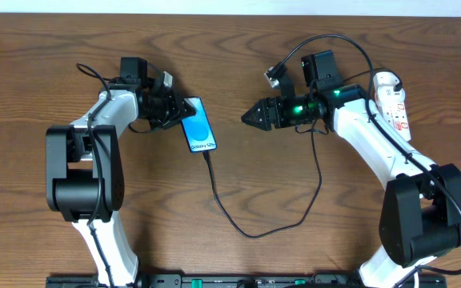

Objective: Plug charger to phone and switch on socket
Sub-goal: 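Lower the phone flat onto the table with the left gripper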

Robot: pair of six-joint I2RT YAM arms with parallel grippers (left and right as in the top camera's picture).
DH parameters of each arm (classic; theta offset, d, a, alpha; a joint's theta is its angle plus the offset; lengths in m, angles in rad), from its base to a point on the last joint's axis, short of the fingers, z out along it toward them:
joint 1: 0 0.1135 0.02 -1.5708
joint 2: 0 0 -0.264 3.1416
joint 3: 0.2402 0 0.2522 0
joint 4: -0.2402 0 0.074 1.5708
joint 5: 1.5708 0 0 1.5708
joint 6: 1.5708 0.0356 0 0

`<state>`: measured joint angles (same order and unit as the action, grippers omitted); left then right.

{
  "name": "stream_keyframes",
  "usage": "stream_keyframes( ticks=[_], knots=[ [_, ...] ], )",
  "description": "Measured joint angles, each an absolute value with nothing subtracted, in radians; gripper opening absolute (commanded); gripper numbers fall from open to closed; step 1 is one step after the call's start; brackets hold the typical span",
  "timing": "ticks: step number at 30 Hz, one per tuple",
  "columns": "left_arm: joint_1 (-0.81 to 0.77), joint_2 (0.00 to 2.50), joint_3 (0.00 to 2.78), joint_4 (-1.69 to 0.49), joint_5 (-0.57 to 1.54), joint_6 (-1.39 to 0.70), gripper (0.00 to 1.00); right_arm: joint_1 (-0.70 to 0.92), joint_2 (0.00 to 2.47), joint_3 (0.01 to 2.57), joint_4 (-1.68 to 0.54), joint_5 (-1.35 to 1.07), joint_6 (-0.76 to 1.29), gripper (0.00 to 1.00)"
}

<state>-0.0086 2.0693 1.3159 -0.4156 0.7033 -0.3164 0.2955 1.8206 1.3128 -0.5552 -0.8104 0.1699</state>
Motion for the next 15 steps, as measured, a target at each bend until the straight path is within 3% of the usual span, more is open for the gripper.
stream_keyframes(
  ticks=[15],
  knots=[
    [-0.009,2.070,1.316,-0.423,0.672,-0.316,0.40,0.295,1.821,1.313,-0.559,-0.810,0.162,0.68]
  ],
)
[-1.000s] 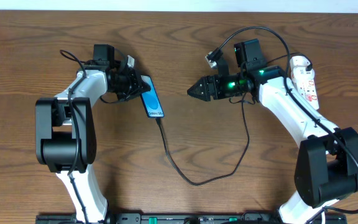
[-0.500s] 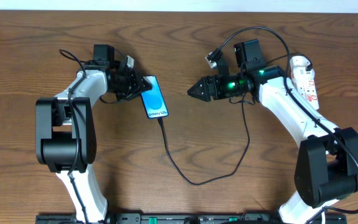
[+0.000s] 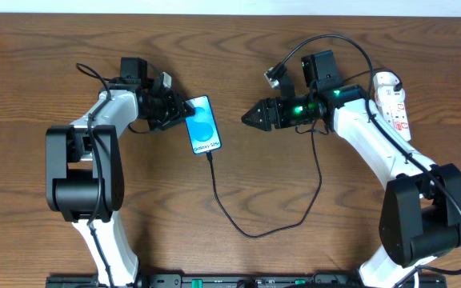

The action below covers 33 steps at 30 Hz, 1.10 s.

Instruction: Plug charger to phone and switch on socket

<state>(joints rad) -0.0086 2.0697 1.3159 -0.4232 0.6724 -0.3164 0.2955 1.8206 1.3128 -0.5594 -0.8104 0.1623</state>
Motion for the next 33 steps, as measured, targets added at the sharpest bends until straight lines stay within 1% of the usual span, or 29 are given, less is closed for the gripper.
stream_keyframes(
  ticks=[5,11,12,14,16,17,18,19,21,25,26,30,33],
  knots=[
    [-0.008,2.070,1.316,-0.432,0.670,-0.317,0.41,0.295,1.821,1.313,-0.568,-0.803,0.159,0.65],
    [0.017,2.051,1.317,-0.468,0.688,-0.316,0.42,0.295,1.820,1.313,-0.638,-0.752,0.147,0.63],
    [0.025,2.039,1.317,-0.470,0.693,-0.316,0.47,0.295,1.820,1.313,-0.653,-0.737,0.143,0.63],
    [0.050,1.981,1.319,-0.471,0.702,-0.314,0.48,0.295,1.818,1.313,-0.668,-0.718,0.136,0.62],
    [0.072,1.895,1.321,-0.471,0.707,-0.316,0.53,0.294,1.810,1.313,-0.672,-0.699,0.126,0.56],
    [0.081,1.853,1.324,-0.470,0.709,-0.315,0.57,0.294,1.803,1.313,-0.673,-0.691,0.122,0.54],
    [0.088,1.801,1.327,-0.469,0.709,-0.314,0.62,0.292,1.794,1.313,-0.675,-0.682,0.121,0.52],
    [0.093,1.752,1.333,-0.468,0.709,-0.314,0.69,0.289,1.776,1.313,-0.680,-0.671,0.120,0.47],
    [0.094,1.659,1.347,-0.464,0.712,-0.318,0.71,0.284,1.753,1.313,-0.686,-0.656,0.118,0.41],
    [0.091,1.516,1.356,-0.464,0.723,-0.315,0.83,0.254,1.671,1.313,-0.701,-0.608,0.113,0.22],
    [0.091,1.496,1.356,-0.466,0.723,-0.316,0.91,0.243,1.647,1.313,-0.704,-0.596,0.114,0.17],
    [0.090,1.446,1.356,-0.467,0.724,-0.317,0.92,0.180,1.558,1.313,-0.728,-0.561,0.107,0.02],
    [0.090,1.440,1.356,-0.468,0.723,-0.317,0.93,0.117,1.512,1.313,-0.750,-0.545,0.110,0.01]
  ],
)
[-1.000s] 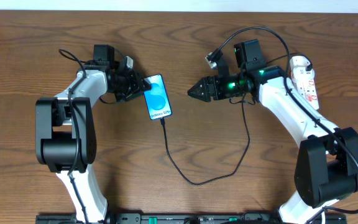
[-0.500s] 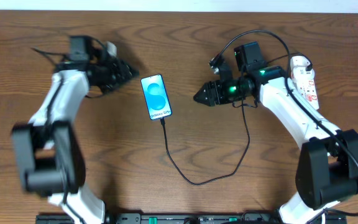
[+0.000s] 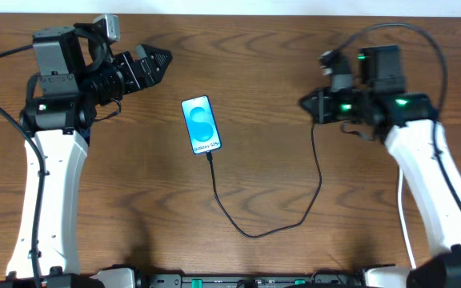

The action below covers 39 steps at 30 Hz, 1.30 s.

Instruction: Plug charger to phone and switch on socket

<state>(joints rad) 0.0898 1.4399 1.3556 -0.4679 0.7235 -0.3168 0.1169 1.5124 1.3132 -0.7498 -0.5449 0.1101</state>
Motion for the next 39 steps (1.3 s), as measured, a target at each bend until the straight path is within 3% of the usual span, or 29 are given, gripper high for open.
stream_keyframes(
  ticks=[21,39],
  knots=[
    [0.090,1.440,1.356,-0.469,0.723,-0.317,0.93,-0.364,1.493,1.314,-0.696,-0.527,0.134,0.01],
    [0.090,1.440,1.356,-0.469,0.723,-0.317,0.93,-0.437,1.952,1.718,-0.923,-0.469,0.153,0.01]
  ],
)
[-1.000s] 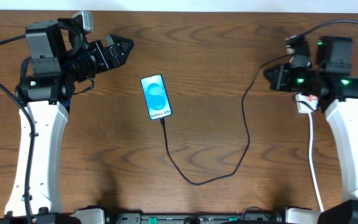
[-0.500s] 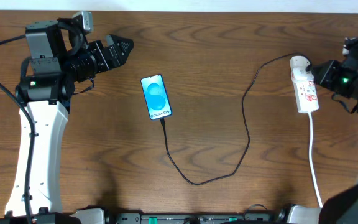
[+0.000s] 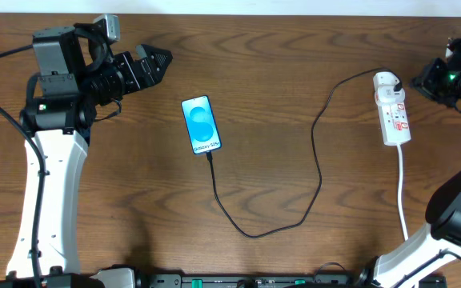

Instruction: Plug charger to phone and switch on socket

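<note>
The phone (image 3: 201, 125) lies face up mid-table with its blue screen lit. A black charger cable (image 3: 250, 234) is plugged into the phone's lower end, loops toward the front and runs up to the top of the white power strip (image 3: 395, 116) at the right. My left gripper (image 3: 165, 57) hovers up and to the left of the phone, well apart from it, fingers together and empty. My right gripper (image 3: 416, 83) is at the far right, just beside the strip's top end, pointing left at it; it looks shut and holds nothing.
The strip's white lead (image 3: 402, 192) runs down toward the front edge at the right. The brown wooden table (image 3: 118, 200) carries both arm bases along its front edge.
My right gripper has moved from above the cable near the table's middle right out to the top end of the power strip, which now shows uncovered. The left arm, phone and cable have not moved.
At first my left gripper was at the phone's upper left edge and the right gripper pointed at the phone from the right, cable plugged in. The phone shifted slightly. Then both arms were pulled back, the phone lying free. Now the right gripper is at the strip.
</note>
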Robot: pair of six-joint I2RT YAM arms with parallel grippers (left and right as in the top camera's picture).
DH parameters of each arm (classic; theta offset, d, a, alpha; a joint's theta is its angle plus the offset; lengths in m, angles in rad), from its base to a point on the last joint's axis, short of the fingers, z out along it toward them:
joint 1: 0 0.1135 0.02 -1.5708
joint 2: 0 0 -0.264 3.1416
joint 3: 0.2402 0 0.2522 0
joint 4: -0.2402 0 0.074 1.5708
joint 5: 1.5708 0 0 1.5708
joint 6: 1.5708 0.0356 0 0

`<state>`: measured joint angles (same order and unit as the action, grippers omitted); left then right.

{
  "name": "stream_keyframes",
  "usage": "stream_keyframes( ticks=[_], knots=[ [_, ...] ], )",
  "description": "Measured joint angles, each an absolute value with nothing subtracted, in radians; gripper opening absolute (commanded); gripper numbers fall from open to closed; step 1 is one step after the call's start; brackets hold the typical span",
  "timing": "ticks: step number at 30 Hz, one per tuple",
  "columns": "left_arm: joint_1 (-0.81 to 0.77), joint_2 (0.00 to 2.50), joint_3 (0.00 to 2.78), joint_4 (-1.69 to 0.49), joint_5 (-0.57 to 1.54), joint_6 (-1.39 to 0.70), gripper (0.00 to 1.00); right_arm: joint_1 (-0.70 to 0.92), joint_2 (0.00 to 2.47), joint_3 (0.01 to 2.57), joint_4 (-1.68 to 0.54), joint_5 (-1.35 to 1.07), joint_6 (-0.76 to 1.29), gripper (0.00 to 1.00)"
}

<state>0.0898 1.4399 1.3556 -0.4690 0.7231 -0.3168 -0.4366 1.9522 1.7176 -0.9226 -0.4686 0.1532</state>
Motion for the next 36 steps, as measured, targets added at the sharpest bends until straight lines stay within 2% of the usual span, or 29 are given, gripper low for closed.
stream_keyframes(
  ticks=[13,36],
  knots=[
    [0.090,1.440,1.356,-0.469,0.723,-0.316,0.93,-0.512,2.083,1.721,-0.957,-0.411,0.124,0.01],
    [0.090,1.440,1.356,-0.469,0.723,-0.317,0.93,-0.505,2.166,1.721,-0.873,-0.412,0.066,0.01]
  ],
)
